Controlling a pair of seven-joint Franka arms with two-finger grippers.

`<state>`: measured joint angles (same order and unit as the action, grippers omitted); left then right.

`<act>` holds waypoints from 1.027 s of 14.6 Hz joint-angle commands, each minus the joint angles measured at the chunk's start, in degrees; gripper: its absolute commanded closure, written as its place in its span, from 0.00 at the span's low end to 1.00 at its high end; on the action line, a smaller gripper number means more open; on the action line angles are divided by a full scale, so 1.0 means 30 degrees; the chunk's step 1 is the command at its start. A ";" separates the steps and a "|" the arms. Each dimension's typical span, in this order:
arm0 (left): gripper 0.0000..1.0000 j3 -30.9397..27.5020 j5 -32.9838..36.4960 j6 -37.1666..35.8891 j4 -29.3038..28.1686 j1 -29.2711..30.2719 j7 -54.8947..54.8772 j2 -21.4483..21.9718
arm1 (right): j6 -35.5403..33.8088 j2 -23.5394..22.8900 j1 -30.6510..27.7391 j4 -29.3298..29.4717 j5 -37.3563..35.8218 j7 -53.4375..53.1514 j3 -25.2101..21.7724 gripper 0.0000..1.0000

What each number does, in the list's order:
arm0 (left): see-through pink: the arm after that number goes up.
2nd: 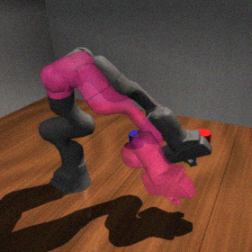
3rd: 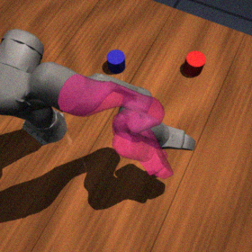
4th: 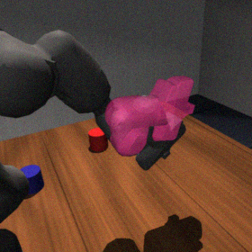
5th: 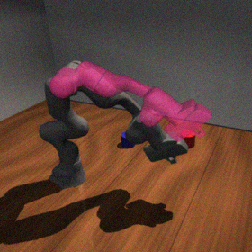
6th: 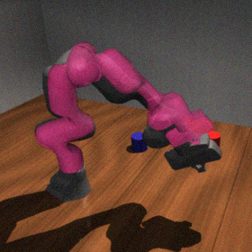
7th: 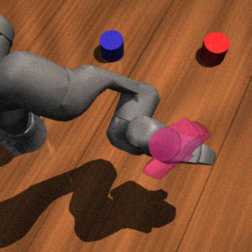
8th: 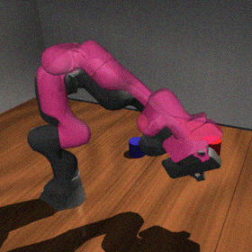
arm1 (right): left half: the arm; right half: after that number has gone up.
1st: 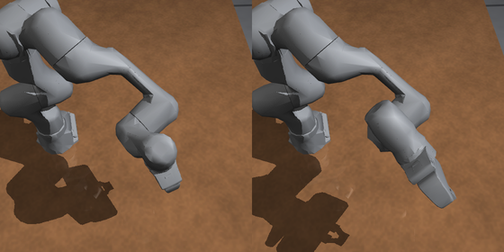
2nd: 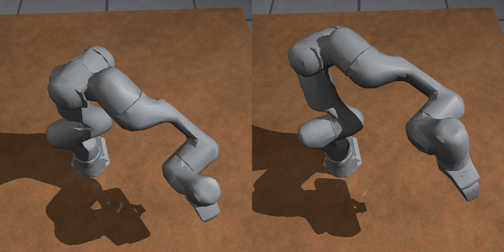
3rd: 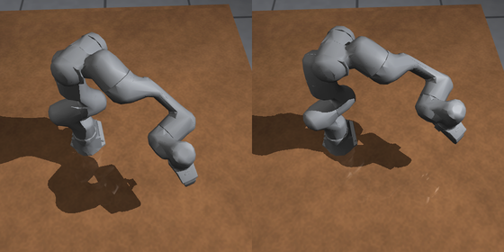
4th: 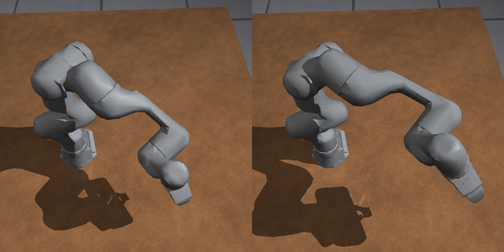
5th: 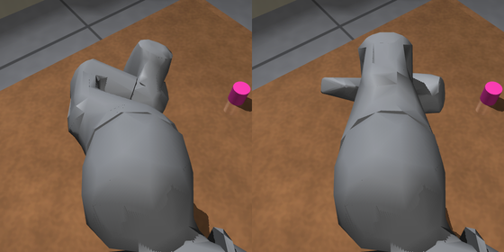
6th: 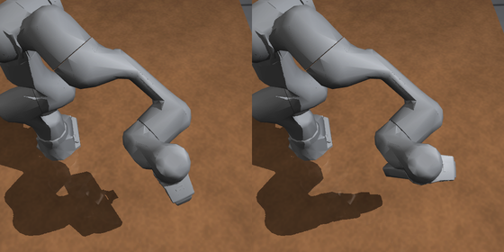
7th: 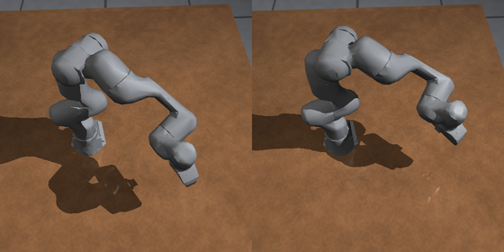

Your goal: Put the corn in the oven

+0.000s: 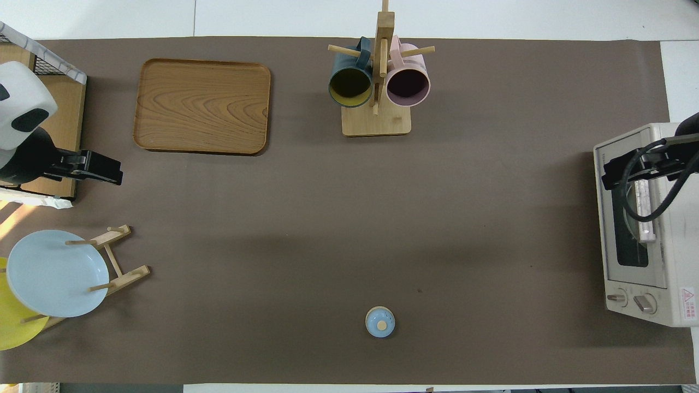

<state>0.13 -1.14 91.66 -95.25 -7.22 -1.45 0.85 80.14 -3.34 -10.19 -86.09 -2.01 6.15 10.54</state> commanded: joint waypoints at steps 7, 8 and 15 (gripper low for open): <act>0.00 0.0074 0.0351 -0.0057 0.0228 0.0092 0.0016 -0.0020 | -0.0463 0.0352 0.3043 0.0513 0.0524 -0.0263 -0.2864 0.00; 0.00 0.0074 0.0351 -0.0057 0.0228 0.0092 0.0016 -0.0020 | -0.0463 0.0352 0.3192 0.0513 0.0553 -0.0263 -0.3274 0.00; 0.00 0.0074 0.0351 -0.0057 0.0228 0.0092 0.0016 0.0010 | -0.0376 0.0586 0.3486 0.0397 0.0641 -0.1227 -0.3366 0.00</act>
<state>0.13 -1.14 91.66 -95.25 -7.22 -1.45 0.85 79.72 -2.40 -0.26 -84.81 -1.85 4.48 1.12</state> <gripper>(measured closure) 0.000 0.000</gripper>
